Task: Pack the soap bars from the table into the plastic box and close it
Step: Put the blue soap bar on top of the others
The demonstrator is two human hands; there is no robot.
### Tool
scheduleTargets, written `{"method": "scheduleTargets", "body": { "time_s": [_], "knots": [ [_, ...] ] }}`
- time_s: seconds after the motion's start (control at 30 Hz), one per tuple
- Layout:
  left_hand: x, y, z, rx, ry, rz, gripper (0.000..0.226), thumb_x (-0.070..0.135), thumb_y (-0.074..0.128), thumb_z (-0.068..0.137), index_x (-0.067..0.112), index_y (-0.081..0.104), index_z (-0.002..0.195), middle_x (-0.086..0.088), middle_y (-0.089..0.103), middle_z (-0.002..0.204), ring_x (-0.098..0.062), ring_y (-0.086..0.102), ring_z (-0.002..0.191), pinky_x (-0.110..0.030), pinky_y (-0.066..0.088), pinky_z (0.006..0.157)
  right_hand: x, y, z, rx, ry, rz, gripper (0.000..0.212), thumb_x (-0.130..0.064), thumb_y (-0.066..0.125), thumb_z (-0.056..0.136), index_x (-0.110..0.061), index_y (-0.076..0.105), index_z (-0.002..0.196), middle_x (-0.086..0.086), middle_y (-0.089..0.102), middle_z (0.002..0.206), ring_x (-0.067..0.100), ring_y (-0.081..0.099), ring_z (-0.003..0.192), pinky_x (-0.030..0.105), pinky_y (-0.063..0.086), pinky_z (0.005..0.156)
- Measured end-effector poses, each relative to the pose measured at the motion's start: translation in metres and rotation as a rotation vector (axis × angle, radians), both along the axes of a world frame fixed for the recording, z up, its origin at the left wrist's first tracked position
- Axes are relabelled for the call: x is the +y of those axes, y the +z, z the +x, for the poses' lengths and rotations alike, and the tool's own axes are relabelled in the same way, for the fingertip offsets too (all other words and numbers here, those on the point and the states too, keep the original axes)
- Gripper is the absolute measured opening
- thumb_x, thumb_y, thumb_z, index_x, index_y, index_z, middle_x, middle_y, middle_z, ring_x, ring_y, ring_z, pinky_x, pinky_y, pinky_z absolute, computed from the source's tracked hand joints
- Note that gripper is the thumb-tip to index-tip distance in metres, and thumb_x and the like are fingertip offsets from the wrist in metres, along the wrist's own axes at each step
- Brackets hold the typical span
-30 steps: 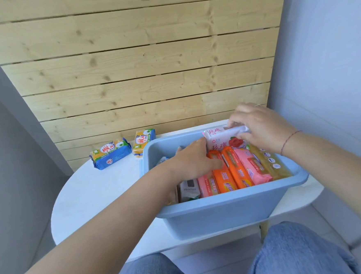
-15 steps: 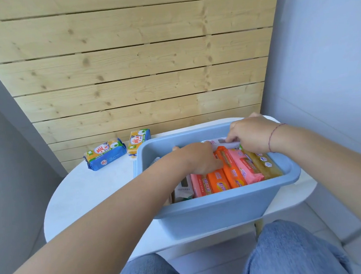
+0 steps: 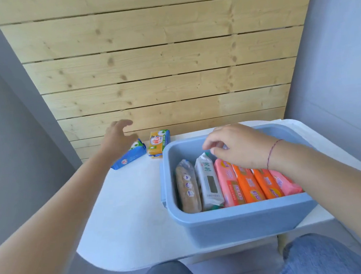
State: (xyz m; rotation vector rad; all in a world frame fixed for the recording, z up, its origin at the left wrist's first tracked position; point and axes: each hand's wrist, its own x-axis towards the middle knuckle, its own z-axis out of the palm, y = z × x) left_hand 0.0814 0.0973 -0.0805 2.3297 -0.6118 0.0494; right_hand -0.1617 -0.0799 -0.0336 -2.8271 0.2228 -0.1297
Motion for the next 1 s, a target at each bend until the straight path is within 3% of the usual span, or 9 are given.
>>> {"method": "scheduleTargets", "body": {
  "time_s": [0.07, 0.2, 0.33, 0.57, 0.7, 0.8, 0.9, 0.93, 1.0],
  "knots": [
    [0.008, -0.026, 0.03, 0.029, 0.017, 0.223, 0.066, 0.025, 0.068, 0.079, 0.016, 0.04, 0.138, -0.012, 0.036, 0.147, -0.029, 0.032, 0.135, -0.042, 0.029, 0.11, 0.003, -0.006, 0.001, 0.029, -0.001, 0.004, 0.023, -0.019, 0.048, 0.091, -0.022, 0.067, 0.102, -0.005, 0.064, 0.109, 0.014, 0.058, 0.102, 0.035, 0.045, 0.094],
    [0.01, -0.064, 0.068, 0.009, -0.058, 0.585, 0.095, 0.046, 0.071, 0.072, 0.017, 0.02, 0.146, -0.009, 0.022, 0.155, -0.028, 0.015, 0.143, -0.045, 0.02, 0.112, 0.002, -0.016, 0.004, 0.054, -0.009, 0.02, 0.022, -0.02, 0.049, 0.091, -0.023, 0.067, 0.103, -0.007, 0.06, 0.107, 0.012, 0.057, 0.103, 0.033, 0.044, 0.093],
    [0.008, -0.086, 0.085, 0.051, -0.048, 0.663, 0.099, 0.051, 0.069, 0.071, 0.02, 0.015, 0.147, -0.006, 0.024, 0.153, -0.028, 0.018, 0.141, -0.045, 0.021, 0.111, -0.001, -0.019, 0.006, 0.049, -0.02, 0.014, 0.022, -0.022, 0.05, 0.091, -0.026, 0.067, 0.103, -0.01, 0.06, 0.104, 0.009, 0.057, 0.1, 0.031, 0.045, 0.09],
    [0.005, -0.093, 0.078, 0.017, 0.137, 0.474, 0.065, 0.045, 0.071, 0.066, 0.015, 0.051, 0.12, -0.011, 0.054, 0.118, -0.03, 0.051, 0.108, -0.037, 0.041, 0.082, -0.001, -0.022, 0.007, 0.066, -0.008, 0.047, 0.021, -0.021, 0.05, 0.091, -0.025, 0.067, 0.103, -0.015, 0.056, 0.098, -0.001, 0.057, 0.09, 0.023, 0.044, 0.085],
    [0.003, -0.064, 0.049, 0.055, 0.072, 0.074, 0.045, 0.037, 0.074, 0.068, 0.012, 0.059, 0.102, -0.012, 0.065, 0.097, -0.033, 0.059, 0.087, -0.039, 0.049, 0.069, 0.001, -0.02, 0.005, 0.076, -0.005, 0.059, 0.022, -0.018, 0.05, 0.092, -0.023, 0.067, 0.104, -0.009, 0.06, 0.104, 0.006, 0.06, 0.095, 0.025, 0.044, 0.087],
    [0.001, -0.01, 0.014, 0.097, -0.087, -0.182, 0.032, 0.037, 0.075, 0.068, 0.021, 0.062, 0.093, 0.005, 0.061, 0.075, -0.015, 0.058, 0.067, -0.026, 0.044, 0.053, 0.001, -0.015, 0.003, 0.064, -0.003, 0.082, 0.02, -0.016, 0.051, 0.091, -0.021, 0.067, 0.101, -0.005, 0.061, 0.107, 0.009, 0.061, 0.097, 0.029, 0.046, 0.092],
    [-0.007, 0.051, -0.032, 0.113, -0.336, -0.162, 0.029, 0.048, 0.072, 0.066, 0.031, 0.066, 0.089, 0.015, 0.06, 0.066, 0.004, 0.054, 0.054, -0.01, 0.042, 0.047, -0.008, 0.001, 0.002, -0.228, -0.1, 0.13, 0.018, -0.011, 0.06, 0.084, -0.017, 0.061, 0.102, -0.004, 0.057, 0.105, 0.014, 0.061, 0.095, 0.036, 0.048, 0.092],
    [-0.011, 0.067, -0.047, 0.151, -0.42, -0.15, 0.032, 0.05, 0.072, 0.064, 0.034, 0.068, 0.092, 0.016, 0.063, 0.068, 0.006, 0.055, 0.056, -0.008, 0.043, 0.049, -0.012, 0.007, 0.001, -0.354, -0.123, 0.153, 0.029, -0.012, 0.066, 0.08, -0.017, 0.056, 0.107, -0.005, 0.052, 0.109, 0.013, 0.06, 0.097, 0.03, 0.049, 0.092],
    [-0.022, 0.087, -0.075, 0.214, -0.536, -0.121, 0.036, 0.05, 0.076, 0.061, 0.038, 0.071, 0.095, 0.01, 0.071, 0.077, 0.005, 0.06, 0.063, -0.005, 0.045, 0.056, -0.018, 0.021, -0.002, -0.467, -0.059, 0.166, 0.061, -0.018, 0.075, 0.071, -0.021, 0.045, 0.124, -0.009, 0.039, 0.118, 0.008, 0.051, 0.106, 0.007, 0.039, 0.092]
  ]
}}
